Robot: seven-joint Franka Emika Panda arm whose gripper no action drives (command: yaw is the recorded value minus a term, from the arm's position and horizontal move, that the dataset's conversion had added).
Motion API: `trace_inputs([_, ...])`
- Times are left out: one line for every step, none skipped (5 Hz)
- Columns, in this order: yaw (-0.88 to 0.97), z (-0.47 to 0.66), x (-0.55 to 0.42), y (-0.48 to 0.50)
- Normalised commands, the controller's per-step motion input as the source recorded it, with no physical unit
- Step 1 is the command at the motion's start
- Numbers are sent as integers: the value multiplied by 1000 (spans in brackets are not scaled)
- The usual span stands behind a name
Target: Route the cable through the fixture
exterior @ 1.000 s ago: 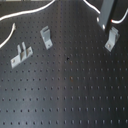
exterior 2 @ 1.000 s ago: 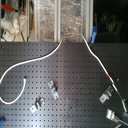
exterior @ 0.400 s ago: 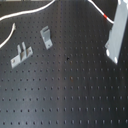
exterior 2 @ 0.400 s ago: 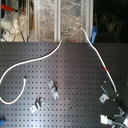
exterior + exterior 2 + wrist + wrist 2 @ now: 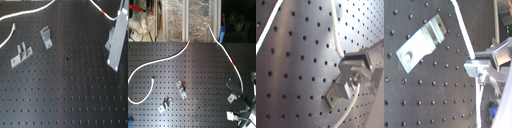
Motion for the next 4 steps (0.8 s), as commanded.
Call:
trace_inputs([146,26,-368,-235])
trace_inputs([74,12,-501,-116])
trace_inputs([14,5,-544,-105])
trace_inputs([0,-21,-582,-139])
